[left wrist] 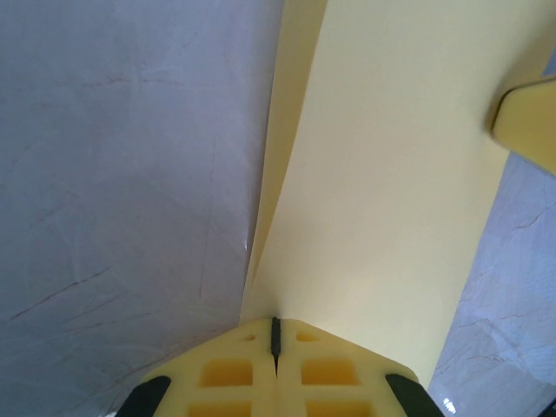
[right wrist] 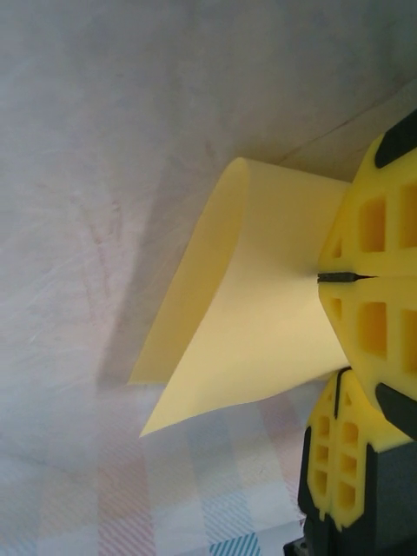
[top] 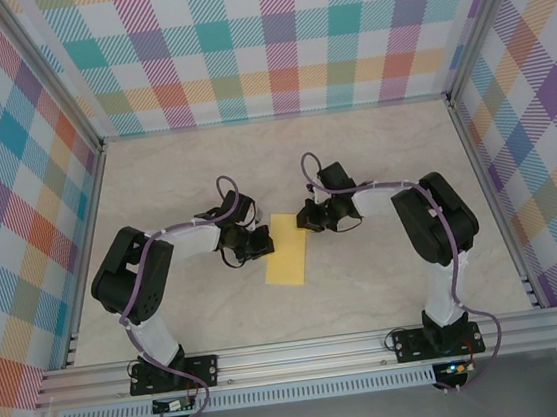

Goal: Fold a paper plane with a square sheet of paper (pick it up from the middle)
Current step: Fold the square sheet of paper in half at the center of the table.

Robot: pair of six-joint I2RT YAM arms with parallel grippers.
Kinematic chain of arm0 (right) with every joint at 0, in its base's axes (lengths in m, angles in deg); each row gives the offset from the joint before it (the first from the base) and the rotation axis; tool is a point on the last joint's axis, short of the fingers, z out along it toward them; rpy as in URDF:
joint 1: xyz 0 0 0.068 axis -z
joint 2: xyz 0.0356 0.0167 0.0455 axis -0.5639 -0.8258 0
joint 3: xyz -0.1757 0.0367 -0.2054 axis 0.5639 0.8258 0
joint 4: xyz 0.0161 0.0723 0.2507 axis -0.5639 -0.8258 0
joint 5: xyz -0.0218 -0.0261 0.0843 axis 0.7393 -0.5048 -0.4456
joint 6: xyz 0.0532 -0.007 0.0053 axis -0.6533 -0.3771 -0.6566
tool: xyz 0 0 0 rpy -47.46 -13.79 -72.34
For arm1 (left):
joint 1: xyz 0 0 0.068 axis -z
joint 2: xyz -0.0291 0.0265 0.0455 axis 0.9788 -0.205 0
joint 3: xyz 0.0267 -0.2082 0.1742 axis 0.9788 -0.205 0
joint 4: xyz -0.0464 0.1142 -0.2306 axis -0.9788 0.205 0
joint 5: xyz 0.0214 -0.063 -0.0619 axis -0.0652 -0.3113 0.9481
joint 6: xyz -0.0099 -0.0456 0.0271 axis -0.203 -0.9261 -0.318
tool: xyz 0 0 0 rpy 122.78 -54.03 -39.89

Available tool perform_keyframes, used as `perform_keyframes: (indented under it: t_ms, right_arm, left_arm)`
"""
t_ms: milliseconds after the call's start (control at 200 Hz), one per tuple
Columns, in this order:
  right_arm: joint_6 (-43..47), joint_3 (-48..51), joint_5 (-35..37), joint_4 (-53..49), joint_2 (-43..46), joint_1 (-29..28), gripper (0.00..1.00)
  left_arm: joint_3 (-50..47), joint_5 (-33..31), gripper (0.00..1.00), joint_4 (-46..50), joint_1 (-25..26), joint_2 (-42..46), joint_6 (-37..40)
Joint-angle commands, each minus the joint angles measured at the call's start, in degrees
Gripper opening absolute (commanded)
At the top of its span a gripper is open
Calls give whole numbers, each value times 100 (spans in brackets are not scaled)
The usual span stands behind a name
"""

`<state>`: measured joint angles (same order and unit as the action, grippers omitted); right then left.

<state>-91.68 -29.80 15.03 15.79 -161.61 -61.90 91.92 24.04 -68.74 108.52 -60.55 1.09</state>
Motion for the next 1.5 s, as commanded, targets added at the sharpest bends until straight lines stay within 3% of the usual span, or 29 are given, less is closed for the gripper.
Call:
perform_keyframes:
  t_ms: [0,395,875,1255,1495]
  right_arm:
    - [126,-304,-132,-245,40,115,4]
    - [50,-336,101,-356,-513,197,4]
    - [79,-964,-125,-764,-159,277,4]
    - [-128,-563,215,-470,-648,296,3]
    - [-124,-587,51,-473,-938,327,4]
  left_arm:
    - [-341,-349,0,518,76,-380,107]
    - [-329,-314,0,522,75,-380,108]
    - [-251,-281,0,575,76,-407,136]
    - [-227,-244,0,604,76,-398,163]
    - [-209,-164,0,614,76,-380,152]
